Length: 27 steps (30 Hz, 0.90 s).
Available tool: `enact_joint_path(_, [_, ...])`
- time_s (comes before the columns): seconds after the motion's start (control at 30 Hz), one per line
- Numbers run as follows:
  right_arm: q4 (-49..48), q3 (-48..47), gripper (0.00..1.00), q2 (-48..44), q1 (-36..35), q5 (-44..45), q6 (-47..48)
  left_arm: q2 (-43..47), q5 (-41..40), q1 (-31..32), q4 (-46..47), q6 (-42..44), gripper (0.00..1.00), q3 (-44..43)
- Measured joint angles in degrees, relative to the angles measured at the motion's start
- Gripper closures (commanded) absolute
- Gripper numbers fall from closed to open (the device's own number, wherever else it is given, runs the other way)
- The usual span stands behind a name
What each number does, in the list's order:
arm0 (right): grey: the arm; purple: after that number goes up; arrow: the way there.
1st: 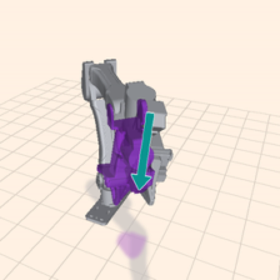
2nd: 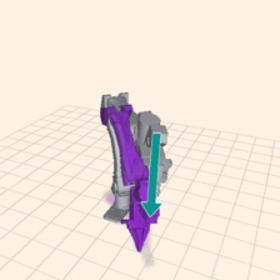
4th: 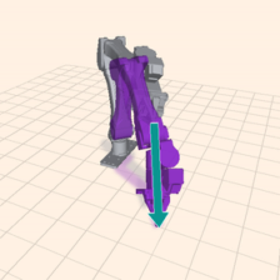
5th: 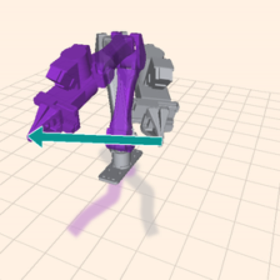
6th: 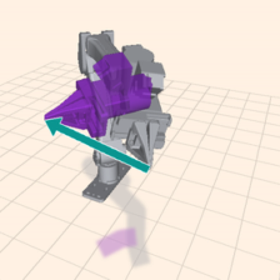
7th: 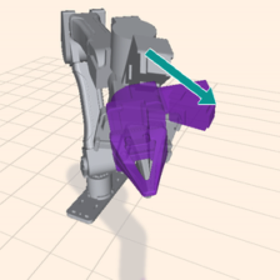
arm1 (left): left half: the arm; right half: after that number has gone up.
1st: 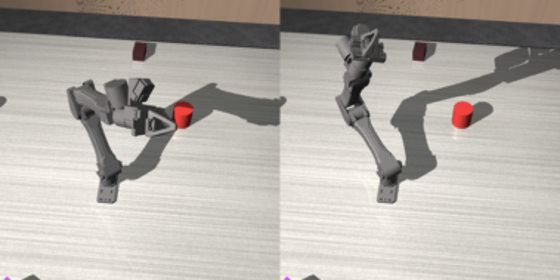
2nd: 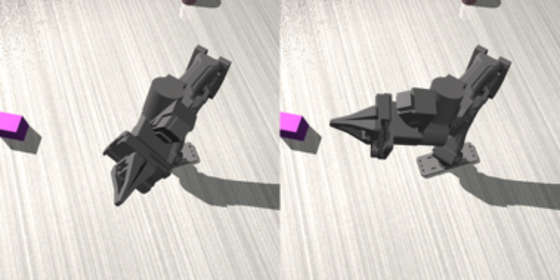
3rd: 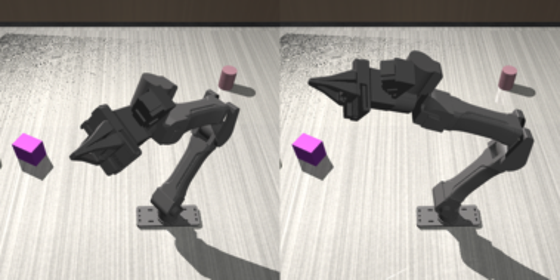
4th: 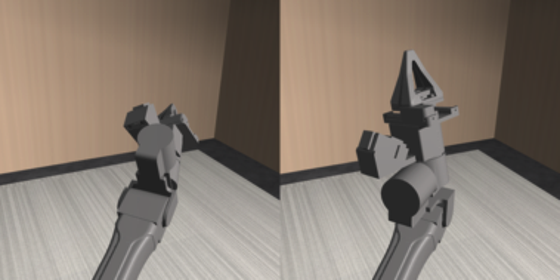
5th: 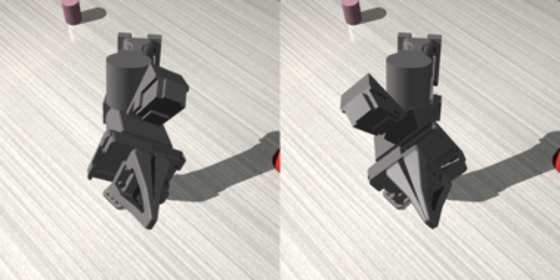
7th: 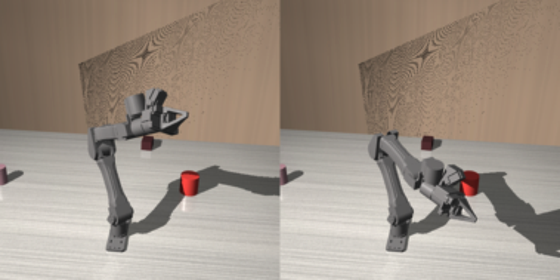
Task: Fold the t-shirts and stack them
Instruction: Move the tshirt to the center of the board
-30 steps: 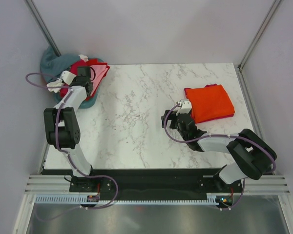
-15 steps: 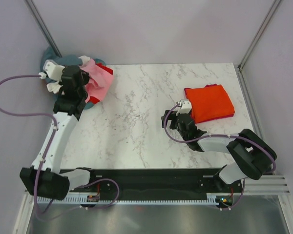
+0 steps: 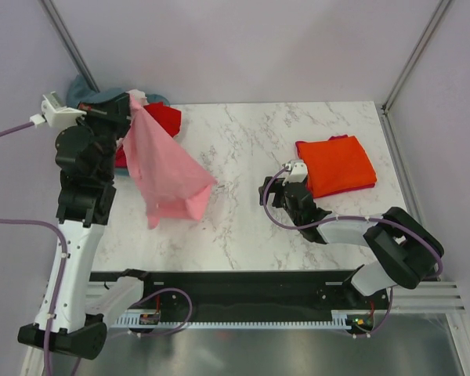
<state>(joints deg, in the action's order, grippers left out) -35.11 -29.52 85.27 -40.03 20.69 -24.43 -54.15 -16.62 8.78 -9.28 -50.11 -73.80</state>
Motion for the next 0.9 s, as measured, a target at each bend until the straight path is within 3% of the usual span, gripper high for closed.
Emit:
enact_joint_path(0.2, [0.00, 0.00, 0.02, -0.02, 0.02, 0.46, -0.46, -5.92, 13.14, 4.26, 2.12, -3.23, 0.98, -5.27])
enact_joint_path(0.47, [-0.46, 0.52, 0.08, -0.50, 0.02, 1.70, -1.97, -16.46, 19.82, 13.79, 3.37, -3.58, 0.98, -9.68])
enact_joint_path(0.6, [0.87, 0.39, 0.14, -0.74, 1.75, 1.22, -4.11, -18.21, 19.91, 19.08, 2.51, -1.68, 0.98, -11.23])
enact_joint_path(0.67, [3.76, -0.61, 0.21, -0.48, 5.57, -0.61, -5.92, -17.16, 19.63, 20.96, 2.36, -0.26, 0.98, -11.32])
enact_joint_path(0.8, [10.12, -3.87, 0.22, 0.83, 11.87, -2.32, -7.39, -12.22, 15.91, 21.75, 1.66, 2.49, 0.98, -11.28])
enact_joint_path(0.9, [15.45, -7.58, 0.22, 2.03, 12.31, -2.38, -7.32, -7.08, 13.16, 21.53, 2.01, 4.22, 0.98, -11.15])
